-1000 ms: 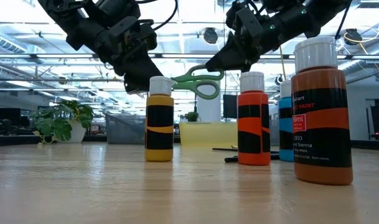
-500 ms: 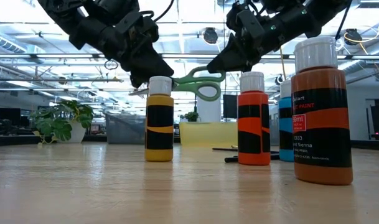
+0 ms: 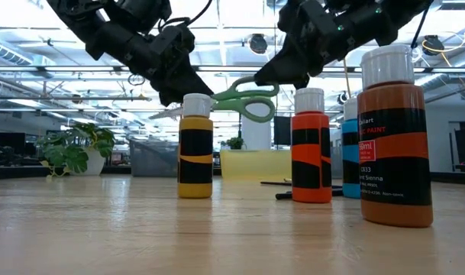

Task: Pick & Place Paint Supplies
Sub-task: Put the green scissors into the left black bin, then put the blue paint bottle into the yellow bin

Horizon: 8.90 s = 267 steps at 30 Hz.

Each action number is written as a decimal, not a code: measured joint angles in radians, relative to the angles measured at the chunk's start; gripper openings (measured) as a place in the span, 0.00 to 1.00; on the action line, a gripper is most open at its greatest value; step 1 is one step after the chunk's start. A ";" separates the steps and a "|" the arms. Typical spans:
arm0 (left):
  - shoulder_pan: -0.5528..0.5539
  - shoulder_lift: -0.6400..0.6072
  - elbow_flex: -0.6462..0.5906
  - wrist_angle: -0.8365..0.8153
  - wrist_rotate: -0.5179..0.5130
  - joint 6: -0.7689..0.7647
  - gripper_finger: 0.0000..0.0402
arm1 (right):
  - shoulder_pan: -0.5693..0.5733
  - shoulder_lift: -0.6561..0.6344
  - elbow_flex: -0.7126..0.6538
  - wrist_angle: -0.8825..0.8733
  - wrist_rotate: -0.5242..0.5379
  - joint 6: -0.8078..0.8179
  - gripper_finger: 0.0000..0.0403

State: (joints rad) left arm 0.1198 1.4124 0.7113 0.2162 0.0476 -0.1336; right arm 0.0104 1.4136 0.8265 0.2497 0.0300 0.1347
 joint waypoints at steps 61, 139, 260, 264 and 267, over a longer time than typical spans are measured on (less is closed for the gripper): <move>0.444 -0.394 0.000 -0.478 0.051 -0.193 0.02 | 0.000 0.000 0.000 0.043 0.173 0.010 0.28; 0.514 -0.240 0.000 -0.637 -0.217 -0.256 0.42 | -0.002 0.000 0.000 0.071 0.178 -0.007 0.28; 0.018 -0.278 -0.293 0.258 -0.256 -0.131 0.42 | 0.454 0.206 -0.487 0.615 0.209 0.052 0.66; 0.018 -0.278 -0.293 0.258 -0.256 -0.131 0.42 | 0.449 0.226 -0.487 0.660 0.233 0.030 0.62; 0.018 -0.278 -0.293 0.259 -0.256 -0.123 0.42 | 0.438 0.226 -0.487 0.659 0.235 0.028 0.56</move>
State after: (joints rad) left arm 0.1379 1.1343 0.4179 0.4747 -0.2089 -0.2564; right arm 0.4487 1.6398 0.3393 0.9084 0.2649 0.1627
